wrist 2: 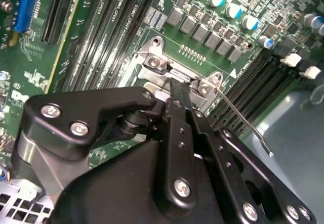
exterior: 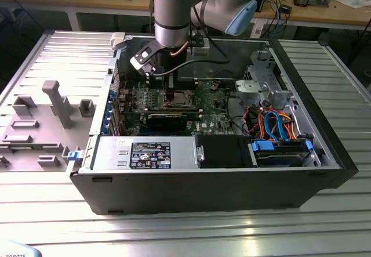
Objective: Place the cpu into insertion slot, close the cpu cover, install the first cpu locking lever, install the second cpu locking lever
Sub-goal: 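Close the cpu cover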
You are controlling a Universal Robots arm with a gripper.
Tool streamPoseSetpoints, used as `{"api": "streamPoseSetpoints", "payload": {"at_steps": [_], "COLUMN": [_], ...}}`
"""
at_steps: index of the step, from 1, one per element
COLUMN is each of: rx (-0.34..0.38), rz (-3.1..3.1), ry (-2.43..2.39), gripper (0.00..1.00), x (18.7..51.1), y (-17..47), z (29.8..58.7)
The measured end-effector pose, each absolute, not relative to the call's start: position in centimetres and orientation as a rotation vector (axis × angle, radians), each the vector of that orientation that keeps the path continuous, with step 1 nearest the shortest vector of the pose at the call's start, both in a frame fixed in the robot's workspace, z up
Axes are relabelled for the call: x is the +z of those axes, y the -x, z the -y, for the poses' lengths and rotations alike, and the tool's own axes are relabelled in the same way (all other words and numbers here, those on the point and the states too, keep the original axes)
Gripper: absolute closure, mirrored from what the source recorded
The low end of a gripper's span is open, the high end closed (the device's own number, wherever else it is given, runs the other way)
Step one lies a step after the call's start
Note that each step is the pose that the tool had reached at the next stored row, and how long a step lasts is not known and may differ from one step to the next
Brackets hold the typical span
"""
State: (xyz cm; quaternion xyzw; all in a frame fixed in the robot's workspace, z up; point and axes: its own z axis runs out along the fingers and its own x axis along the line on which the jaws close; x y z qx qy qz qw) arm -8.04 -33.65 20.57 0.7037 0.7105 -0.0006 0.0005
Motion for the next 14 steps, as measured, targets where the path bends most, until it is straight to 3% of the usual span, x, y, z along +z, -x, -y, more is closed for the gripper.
{"api": "streamPoseSetpoints", "payload": {"at_steps": [14], "rx": [-0.002], "rz": [-2.231], "ry": [-2.210], "gripper": [0.89], "x": [21.0], "y": [6.0], "z": [33.5]}}
